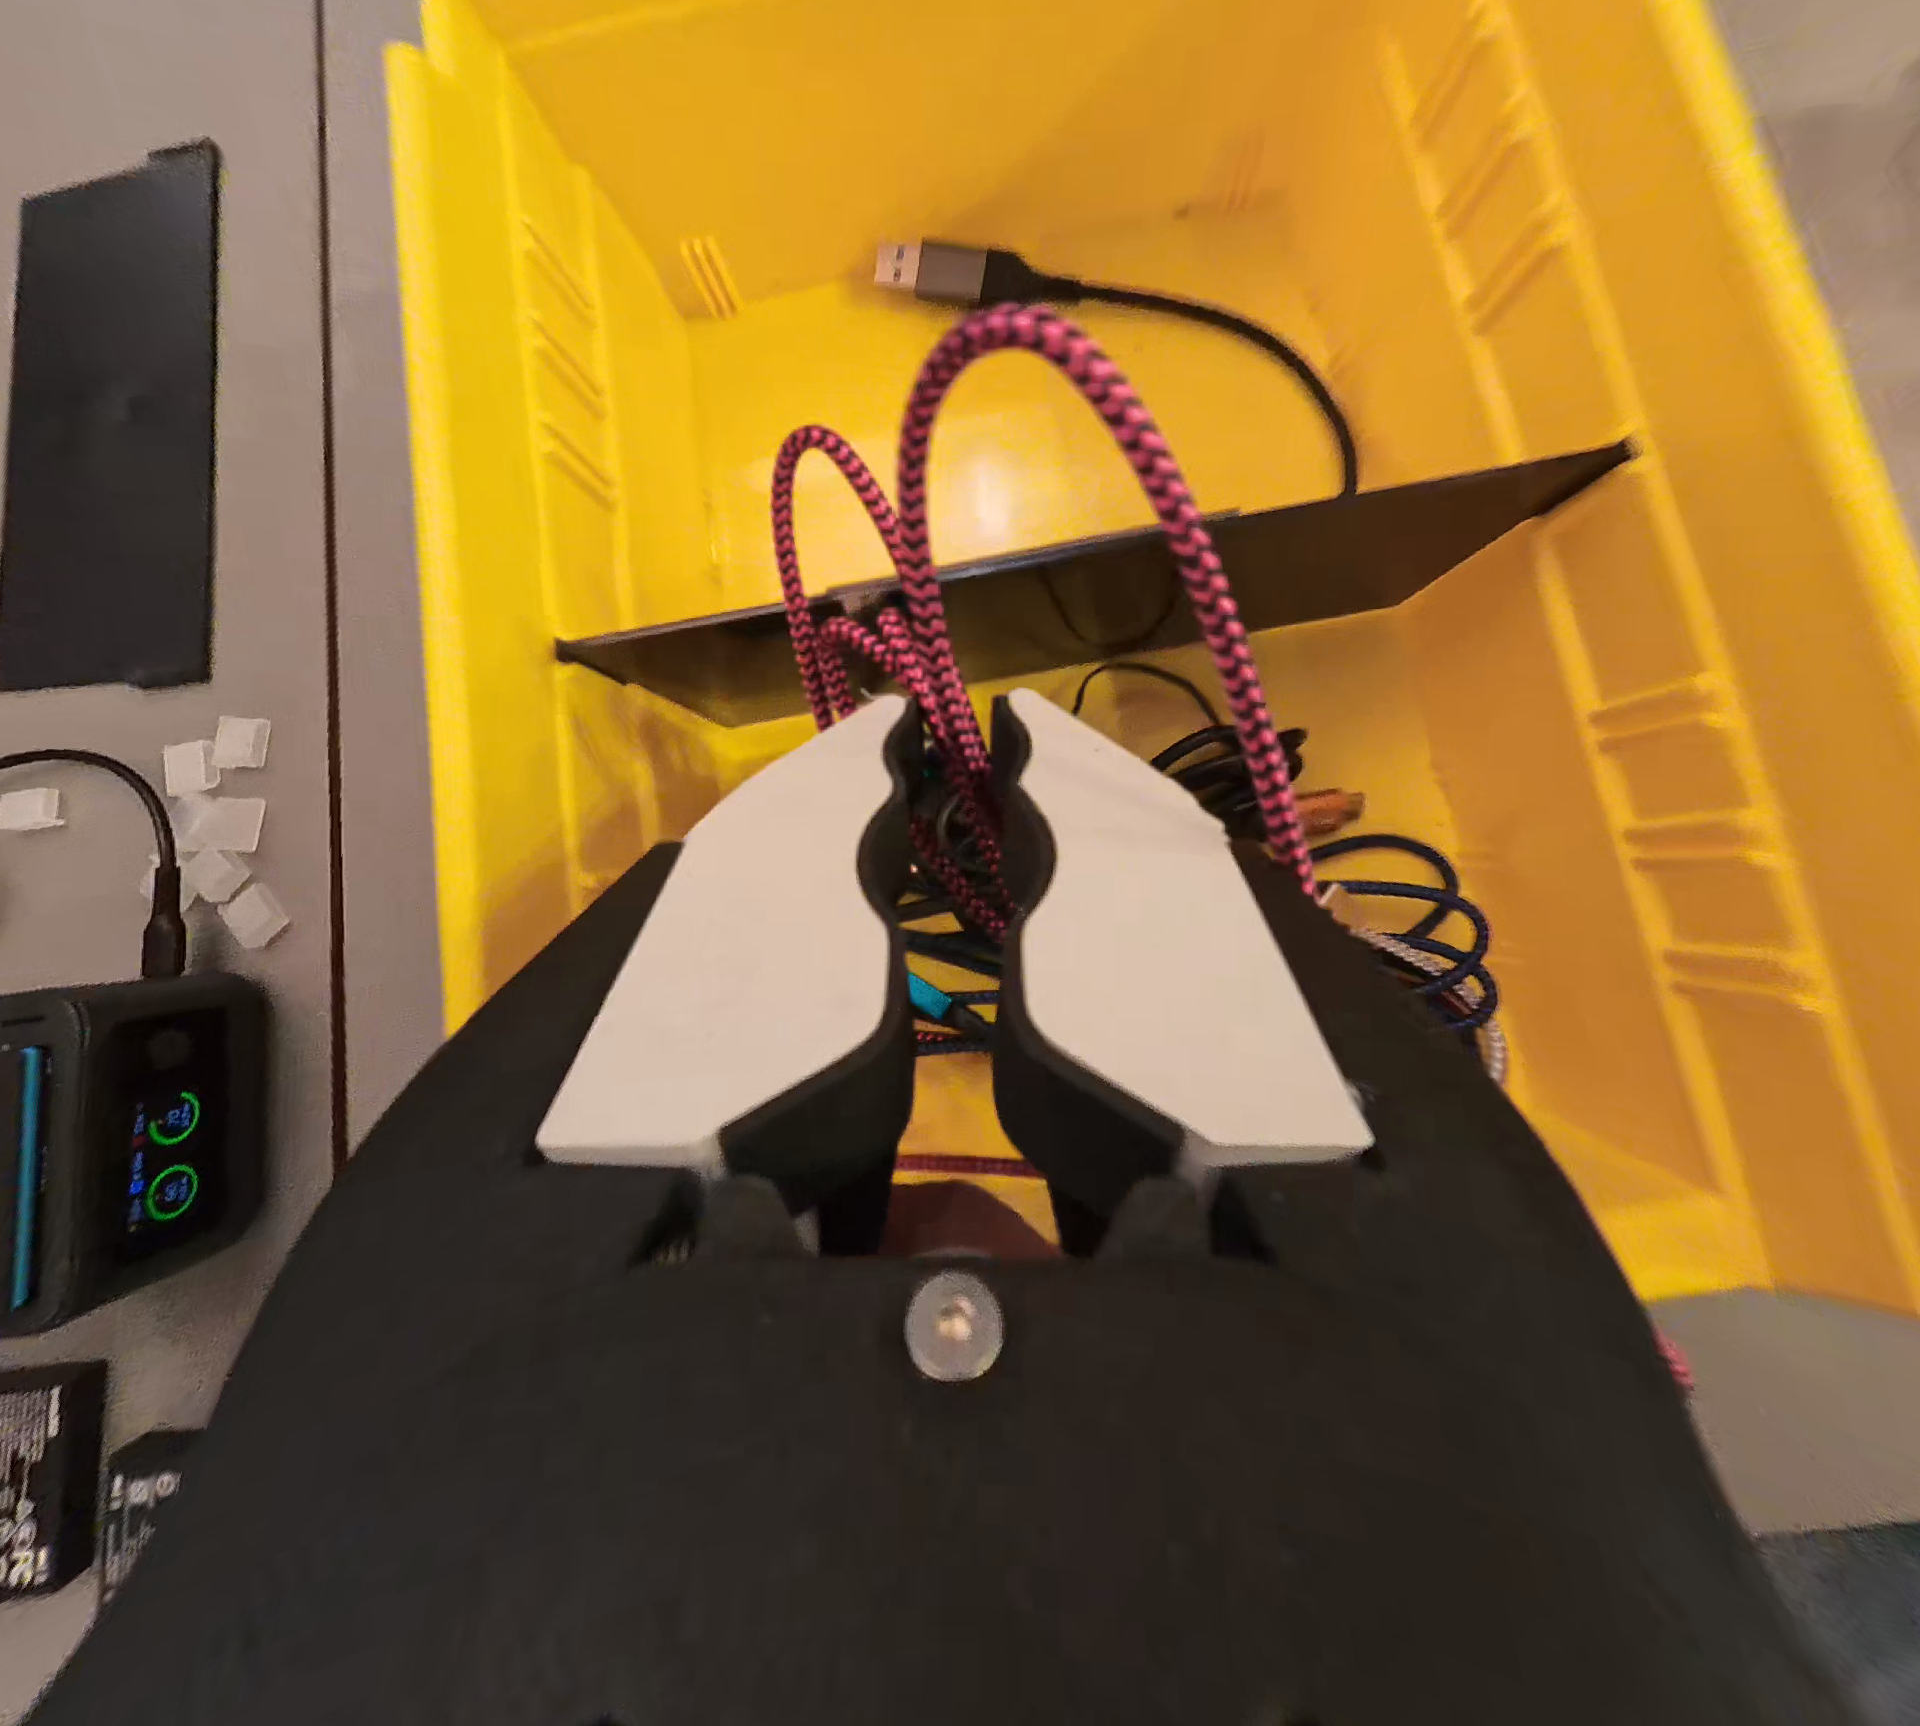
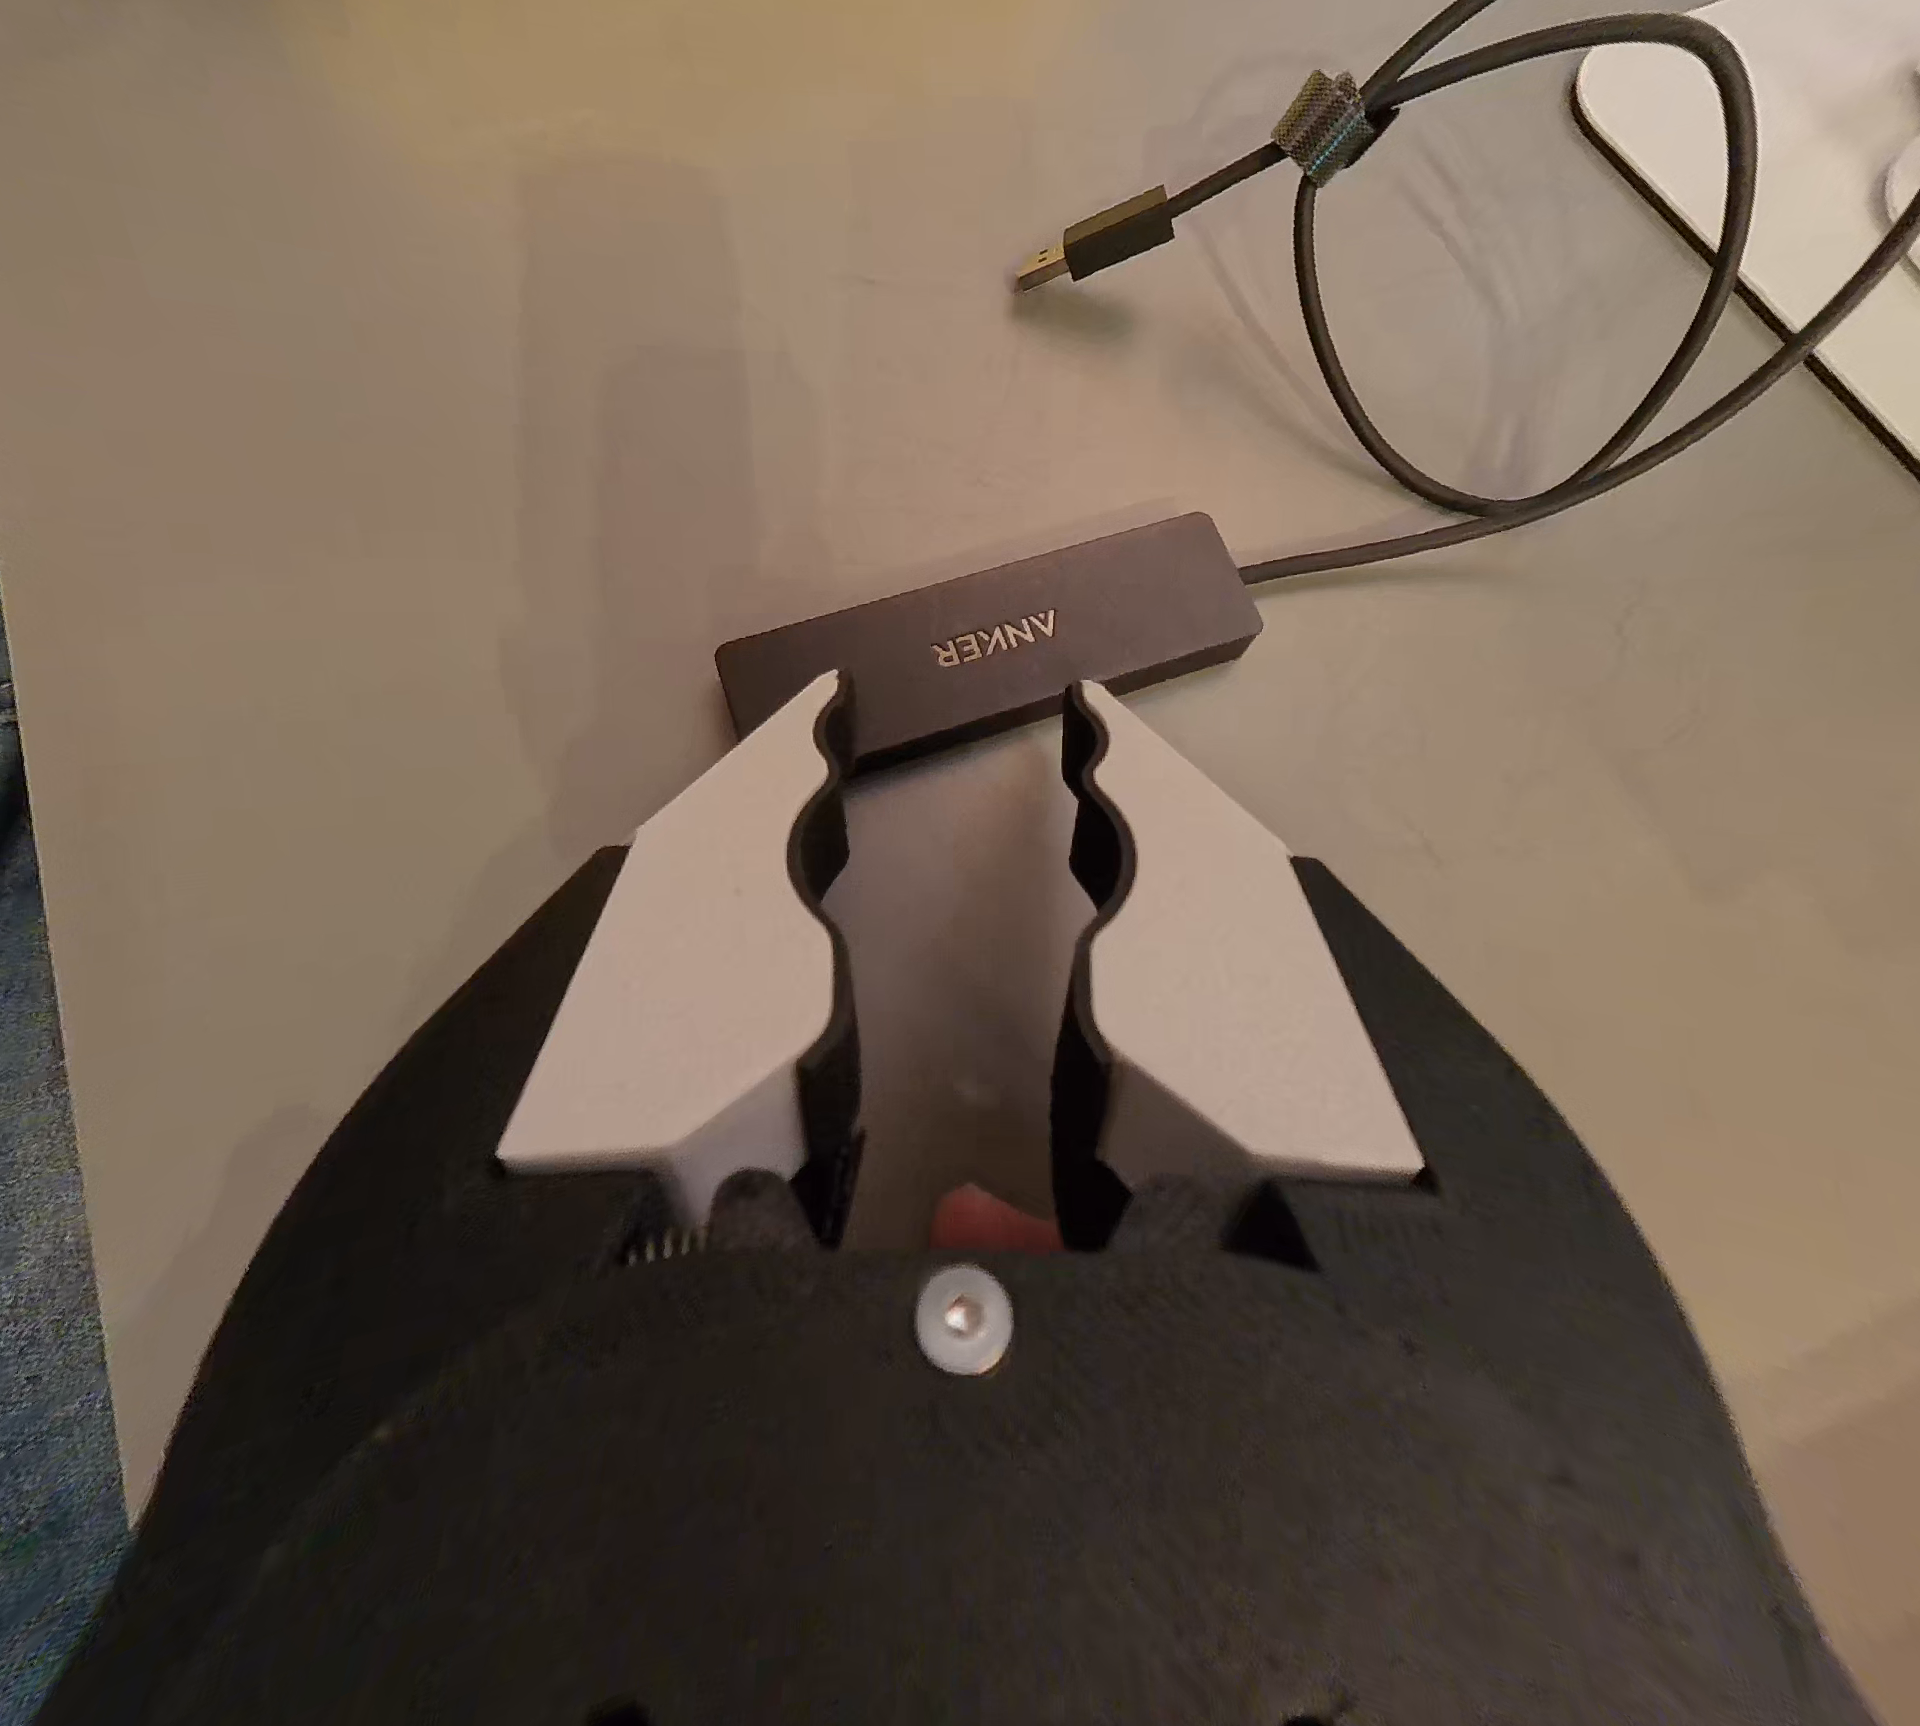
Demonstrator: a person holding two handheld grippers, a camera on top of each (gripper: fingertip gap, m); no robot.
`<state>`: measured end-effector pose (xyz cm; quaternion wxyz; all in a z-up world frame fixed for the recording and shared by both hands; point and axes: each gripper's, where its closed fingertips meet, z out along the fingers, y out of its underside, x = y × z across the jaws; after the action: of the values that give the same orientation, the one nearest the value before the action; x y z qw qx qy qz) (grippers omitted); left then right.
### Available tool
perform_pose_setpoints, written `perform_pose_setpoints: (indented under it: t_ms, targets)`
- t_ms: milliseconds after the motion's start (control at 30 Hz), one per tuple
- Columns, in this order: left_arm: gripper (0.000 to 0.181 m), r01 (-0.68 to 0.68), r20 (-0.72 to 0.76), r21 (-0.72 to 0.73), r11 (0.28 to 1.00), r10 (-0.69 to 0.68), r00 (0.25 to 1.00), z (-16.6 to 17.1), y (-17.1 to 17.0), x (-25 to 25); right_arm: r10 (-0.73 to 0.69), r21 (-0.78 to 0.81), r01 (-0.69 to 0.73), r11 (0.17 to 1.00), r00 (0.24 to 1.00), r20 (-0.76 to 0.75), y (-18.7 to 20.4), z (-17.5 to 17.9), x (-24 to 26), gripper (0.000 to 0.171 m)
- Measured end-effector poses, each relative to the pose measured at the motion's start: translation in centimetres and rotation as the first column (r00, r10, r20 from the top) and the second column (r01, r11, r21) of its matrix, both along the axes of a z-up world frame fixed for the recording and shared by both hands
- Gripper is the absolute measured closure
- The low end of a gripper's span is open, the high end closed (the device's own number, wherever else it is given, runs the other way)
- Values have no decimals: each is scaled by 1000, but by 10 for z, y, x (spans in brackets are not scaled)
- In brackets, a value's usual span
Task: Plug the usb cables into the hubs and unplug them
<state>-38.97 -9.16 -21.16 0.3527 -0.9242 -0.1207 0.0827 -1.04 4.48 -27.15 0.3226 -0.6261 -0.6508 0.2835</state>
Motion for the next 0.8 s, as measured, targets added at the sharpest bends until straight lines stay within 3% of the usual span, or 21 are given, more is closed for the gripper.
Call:
perform_pose_setpoints:
  t_ms: [33, 300, 800]
  targets:
    - [171, -1, -2, 18, 1000, 1, 1000, 7, -1, -1, -1, -5, 1, 1000, 1000, -3, 0, 0, 0, 134]
    - [178, 62, -6, 218, 974, -63, 998, 78, 0, 8, 2, -25, -2, 1000, 1000, -4, 0, 0, 1, 134]
    - [178, 329, -258, 368, 870, -245, 935, 207, 32, 83, 0, -41, 0, 999, 1000, -8, 0, -1, 3, 133]
